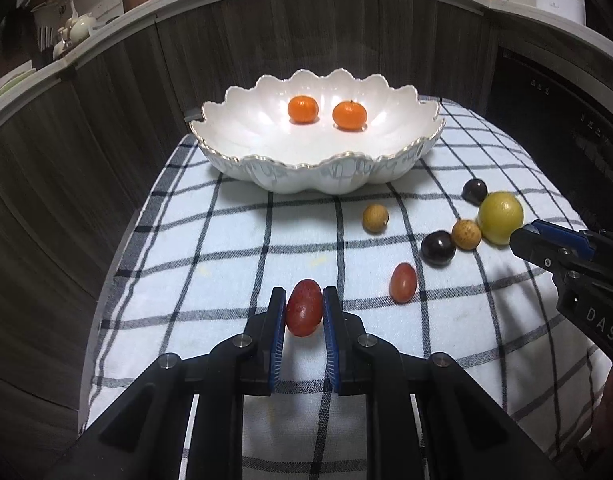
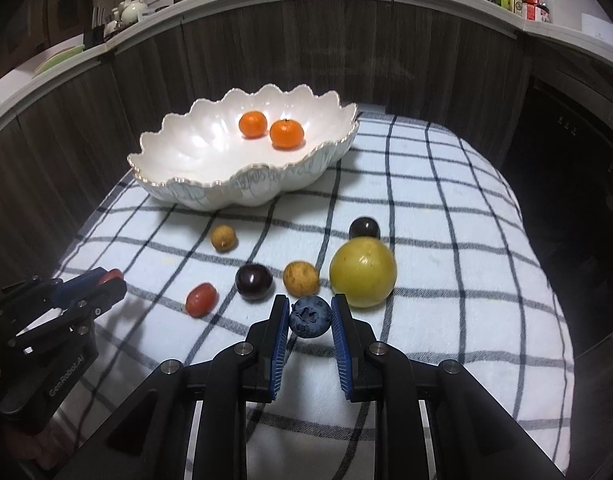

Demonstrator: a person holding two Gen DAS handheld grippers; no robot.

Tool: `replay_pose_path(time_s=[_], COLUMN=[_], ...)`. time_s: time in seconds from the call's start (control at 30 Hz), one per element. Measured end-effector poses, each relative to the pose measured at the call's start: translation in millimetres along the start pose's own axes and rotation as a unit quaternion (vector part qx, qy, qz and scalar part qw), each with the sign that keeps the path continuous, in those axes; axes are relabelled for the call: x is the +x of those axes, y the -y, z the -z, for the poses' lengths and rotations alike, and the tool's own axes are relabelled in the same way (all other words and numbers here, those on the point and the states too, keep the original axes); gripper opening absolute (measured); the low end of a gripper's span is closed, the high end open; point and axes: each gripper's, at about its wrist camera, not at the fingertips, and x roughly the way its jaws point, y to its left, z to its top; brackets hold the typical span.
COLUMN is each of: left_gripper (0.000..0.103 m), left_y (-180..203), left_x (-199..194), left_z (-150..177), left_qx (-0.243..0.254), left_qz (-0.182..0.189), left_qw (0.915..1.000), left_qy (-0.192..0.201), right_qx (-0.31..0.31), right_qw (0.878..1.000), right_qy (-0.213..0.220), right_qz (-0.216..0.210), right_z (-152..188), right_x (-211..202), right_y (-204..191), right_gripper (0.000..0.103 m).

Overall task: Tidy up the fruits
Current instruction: 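Lift and carry the red oval fruit over the bowl while the right tool carries the blueberry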

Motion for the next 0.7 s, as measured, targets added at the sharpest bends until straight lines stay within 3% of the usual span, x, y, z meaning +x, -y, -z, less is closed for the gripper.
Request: replay_pose_path(time_s=[0.7], left_gripper=[0.019], left_y=[-7.4], left_x=[-19.7], left_z=[-42.2], left_qx=[-0.019], left_qz=[-0.001], left_qw=[0.9995], left_qy=[0.026], right_qx=[0.001], right_qw=[0.999], right_qy=[0.03], right_qz=[-0.012], right_z=[-38.5], right_x=[-19.2], right_y=[2.8], right_gripper=[0.023])
